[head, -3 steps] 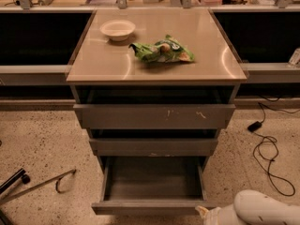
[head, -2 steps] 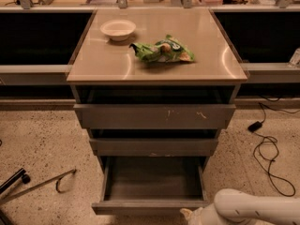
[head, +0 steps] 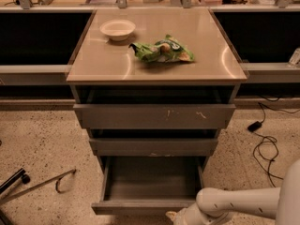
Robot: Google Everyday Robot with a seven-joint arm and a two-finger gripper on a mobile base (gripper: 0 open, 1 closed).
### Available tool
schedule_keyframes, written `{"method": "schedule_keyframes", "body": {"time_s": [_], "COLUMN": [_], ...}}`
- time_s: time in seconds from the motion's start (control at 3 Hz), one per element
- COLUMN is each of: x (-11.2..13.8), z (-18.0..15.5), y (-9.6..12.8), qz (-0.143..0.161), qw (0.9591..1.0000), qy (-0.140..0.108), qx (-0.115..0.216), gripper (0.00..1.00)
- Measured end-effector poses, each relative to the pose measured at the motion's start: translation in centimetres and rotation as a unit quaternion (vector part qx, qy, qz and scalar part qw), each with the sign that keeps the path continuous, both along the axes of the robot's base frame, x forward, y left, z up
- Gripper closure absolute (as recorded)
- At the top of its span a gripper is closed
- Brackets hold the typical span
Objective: Close bottom drawer
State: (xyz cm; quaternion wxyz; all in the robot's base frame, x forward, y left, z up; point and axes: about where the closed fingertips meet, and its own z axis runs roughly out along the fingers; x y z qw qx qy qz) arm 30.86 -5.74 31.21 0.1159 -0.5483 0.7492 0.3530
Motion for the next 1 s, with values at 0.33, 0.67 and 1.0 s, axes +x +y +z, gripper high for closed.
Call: {"method": "schedule_keyframes", "body": {"time_s": [0.33,0.67,1.0], "x": [0.1,1.0,2.1], "z": [-1.2,-4.3,-7.6], "y": [0.7,2.8,5.3], "qz": [0.007,0.024,0.043], "qw": [0.9999,0.9993,0.998], "qy": [0.008,0.024,0.039], "qx": [0.005,0.017,0.027], "gripper": [0.0,0.0,0.0]}}
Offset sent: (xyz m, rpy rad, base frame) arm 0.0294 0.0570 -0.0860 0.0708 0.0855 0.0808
